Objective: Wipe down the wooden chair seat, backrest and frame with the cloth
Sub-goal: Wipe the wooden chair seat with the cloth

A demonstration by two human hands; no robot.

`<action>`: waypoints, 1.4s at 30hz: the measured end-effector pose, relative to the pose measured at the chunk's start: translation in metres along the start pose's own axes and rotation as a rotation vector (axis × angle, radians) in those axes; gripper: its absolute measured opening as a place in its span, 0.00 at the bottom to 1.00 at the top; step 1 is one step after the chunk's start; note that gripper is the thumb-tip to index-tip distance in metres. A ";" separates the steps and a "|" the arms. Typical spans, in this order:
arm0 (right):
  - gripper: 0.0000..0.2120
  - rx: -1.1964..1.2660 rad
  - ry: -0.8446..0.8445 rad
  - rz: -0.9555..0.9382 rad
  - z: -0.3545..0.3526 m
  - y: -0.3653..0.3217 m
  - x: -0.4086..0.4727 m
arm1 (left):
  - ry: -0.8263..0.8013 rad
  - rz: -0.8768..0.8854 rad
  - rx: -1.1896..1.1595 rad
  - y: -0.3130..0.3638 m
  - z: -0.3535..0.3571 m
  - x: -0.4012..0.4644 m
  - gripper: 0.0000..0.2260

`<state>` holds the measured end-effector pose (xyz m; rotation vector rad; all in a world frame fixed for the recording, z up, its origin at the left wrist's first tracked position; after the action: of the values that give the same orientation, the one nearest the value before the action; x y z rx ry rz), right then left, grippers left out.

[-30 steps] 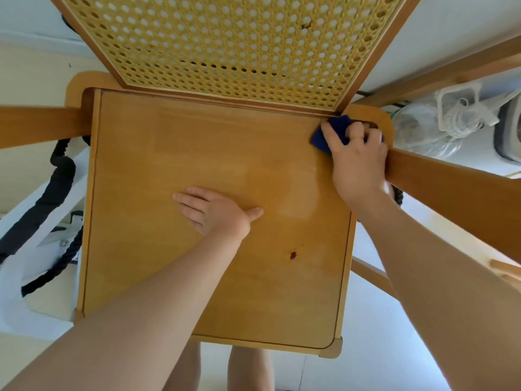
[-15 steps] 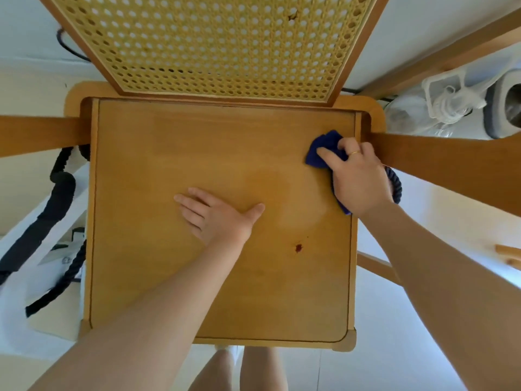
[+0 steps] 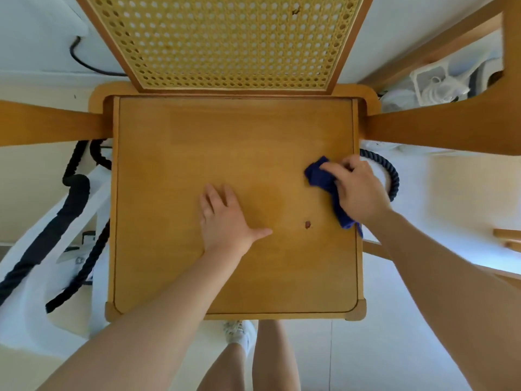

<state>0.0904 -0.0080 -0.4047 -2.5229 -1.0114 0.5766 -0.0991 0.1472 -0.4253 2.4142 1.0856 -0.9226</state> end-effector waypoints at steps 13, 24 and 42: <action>0.30 -0.186 -0.301 -0.270 0.074 -0.085 -0.077 | 0.025 0.165 0.288 -0.006 0.015 -0.005 0.62; 0.25 -0.121 -0.054 -0.014 0.058 -0.077 -0.072 | 0.039 0.181 0.262 -0.005 0.017 -0.001 0.63; 0.24 -0.020 0.017 0.054 0.047 -0.056 -0.065 | -0.005 0.152 0.220 -0.006 0.021 0.000 0.63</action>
<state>-0.0073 -0.0082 -0.4035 -2.5752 -0.9497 0.5616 -0.1124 0.1396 -0.4407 2.6257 0.8217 -1.0425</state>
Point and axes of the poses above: each hand's wrist, its own x-axis towards the middle knuckle, its own z-axis out of the palm, y = z × x, the point moved 10 cm from there along x, towards the middle knuckle, and after that the axes turned 5 degrees about x, right-handed, at the moved point
